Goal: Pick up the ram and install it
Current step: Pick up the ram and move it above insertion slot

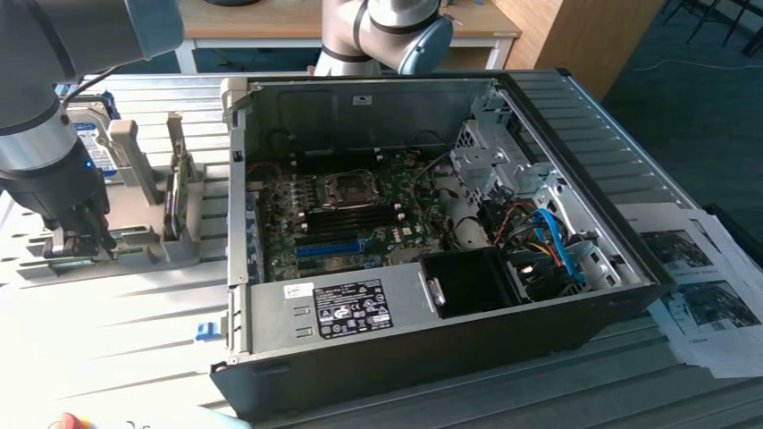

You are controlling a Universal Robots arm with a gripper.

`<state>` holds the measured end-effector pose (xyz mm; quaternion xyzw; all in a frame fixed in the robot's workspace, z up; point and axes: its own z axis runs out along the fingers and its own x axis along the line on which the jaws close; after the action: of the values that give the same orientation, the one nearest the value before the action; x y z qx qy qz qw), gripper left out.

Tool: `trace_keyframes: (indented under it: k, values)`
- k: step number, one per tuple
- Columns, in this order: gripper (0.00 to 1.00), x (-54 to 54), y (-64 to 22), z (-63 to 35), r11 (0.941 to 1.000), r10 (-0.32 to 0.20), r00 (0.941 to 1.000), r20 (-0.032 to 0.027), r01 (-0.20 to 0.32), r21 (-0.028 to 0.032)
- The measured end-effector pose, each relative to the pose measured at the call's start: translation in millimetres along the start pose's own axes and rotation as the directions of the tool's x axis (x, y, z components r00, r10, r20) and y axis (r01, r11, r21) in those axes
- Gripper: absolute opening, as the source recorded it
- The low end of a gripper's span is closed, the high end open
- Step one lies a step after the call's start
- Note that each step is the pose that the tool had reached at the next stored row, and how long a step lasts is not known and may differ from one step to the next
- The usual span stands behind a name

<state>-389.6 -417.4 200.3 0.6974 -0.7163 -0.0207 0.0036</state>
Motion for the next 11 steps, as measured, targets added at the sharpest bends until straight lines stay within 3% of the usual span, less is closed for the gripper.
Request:
trace_keyframes:
  k: [11]
  values:
    - [0.24,0.0,0.0,-0.1,1.0000,0.000,1.0000,-0.0002,0.000,-0.0002]
